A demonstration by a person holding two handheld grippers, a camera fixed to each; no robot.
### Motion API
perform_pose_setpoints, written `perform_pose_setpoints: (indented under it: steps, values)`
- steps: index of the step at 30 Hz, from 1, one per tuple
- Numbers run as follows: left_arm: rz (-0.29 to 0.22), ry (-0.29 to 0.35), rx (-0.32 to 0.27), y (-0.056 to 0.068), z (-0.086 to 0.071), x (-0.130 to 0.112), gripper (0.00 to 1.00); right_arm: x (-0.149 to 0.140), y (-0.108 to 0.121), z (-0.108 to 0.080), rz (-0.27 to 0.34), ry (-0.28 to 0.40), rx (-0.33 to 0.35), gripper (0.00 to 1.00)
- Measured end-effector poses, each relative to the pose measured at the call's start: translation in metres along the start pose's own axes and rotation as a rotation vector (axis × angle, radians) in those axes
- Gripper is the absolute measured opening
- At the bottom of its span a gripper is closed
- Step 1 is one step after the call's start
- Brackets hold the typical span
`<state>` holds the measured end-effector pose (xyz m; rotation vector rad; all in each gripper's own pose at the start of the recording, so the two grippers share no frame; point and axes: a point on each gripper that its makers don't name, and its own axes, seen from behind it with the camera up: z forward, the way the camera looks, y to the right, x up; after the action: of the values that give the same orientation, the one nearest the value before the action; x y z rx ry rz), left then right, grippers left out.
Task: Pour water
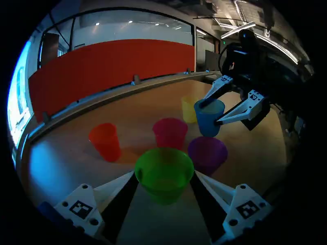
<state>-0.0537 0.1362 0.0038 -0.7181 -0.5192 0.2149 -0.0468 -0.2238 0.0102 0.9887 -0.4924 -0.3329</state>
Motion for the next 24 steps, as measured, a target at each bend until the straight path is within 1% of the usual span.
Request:
perform_pose_setpoints:
  steps: [10, 24]
  values:
    - [0.012, -0.042, -0.005, -0.002, 0.006, -0.01, 0.86, -0.014, 0.0, 0.01, 0.002, -0.026, 0.009, 0.92]
    - [0.031, -0.076, -0.017, 0.0, 0.012, -0.017, 0.86, -0.024, -0.002, 0.014, 0.003, -0.043, 0.017, 0.92]
